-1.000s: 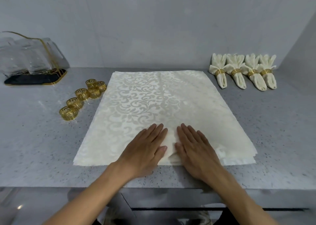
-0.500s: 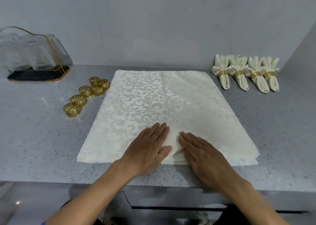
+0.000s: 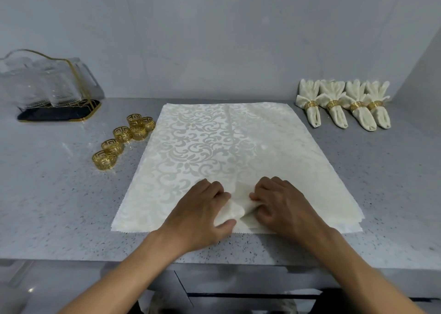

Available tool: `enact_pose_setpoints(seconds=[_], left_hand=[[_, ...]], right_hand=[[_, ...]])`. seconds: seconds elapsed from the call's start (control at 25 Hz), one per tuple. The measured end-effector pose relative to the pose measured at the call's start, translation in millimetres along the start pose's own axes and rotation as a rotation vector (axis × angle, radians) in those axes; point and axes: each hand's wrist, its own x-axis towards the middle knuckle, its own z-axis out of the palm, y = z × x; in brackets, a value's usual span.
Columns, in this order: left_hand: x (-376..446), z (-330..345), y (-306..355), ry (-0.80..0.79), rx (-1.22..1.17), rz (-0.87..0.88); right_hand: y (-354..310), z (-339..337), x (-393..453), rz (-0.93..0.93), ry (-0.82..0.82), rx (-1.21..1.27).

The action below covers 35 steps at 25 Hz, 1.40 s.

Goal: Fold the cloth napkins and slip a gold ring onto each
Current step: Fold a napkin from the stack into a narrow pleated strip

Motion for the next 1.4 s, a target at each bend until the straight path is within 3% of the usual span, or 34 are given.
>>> enact_pose_setpoints(seconds=[0.24,0.4,0.52,0.6,0.8,0.92,1.0,1.2,1.4], left_hand=[[-1.6,-3.5,9.9,0.017,0.037,-0.028],[13.8,-18.0,4.7,-0.037,-0.366,-0.395],[36.3,-22.9,-21.2,-0.118,-0.807,-0.703],[42.9,-20.4,-30.9,-0.088,-0.886,-0.754],[36.0,-5.3,-27.0,0.002,-0.513,-0.562],[33.6,-0.5,-30.7,0.137,-0.174,-0.254],[35.1,4.3,-37.4,0.147,-0.064,-0.062],[31.0,15.2,-42.3,0.139,-0.200,-0.120],[22.4,18.4,-45.2,0.154,-0.417,-0.206]], right_hand=[[4.1,0.9,1.6,0.023,0.074,0.060],[8.0,-6.7,10.6,0.027,0.042,0.093],[14.9,-16.5,16.2,0.226,-0.030,0.384],[19.5,-14.0,15.1,0.335,0.037,0.489],[30.7,-2.0,-6.9,0.267,0.123,0.184],[35.5,2.8,-22.6,0.087,0.187,-0.006],[35.3,6.0,-34.5,0.049,0.139,-0.125],[2.9,-7.5,-32.5,0.174,0.039,-0.191],[-42.3,5.6,-10.3,0.081,-0.198,-0.024]])
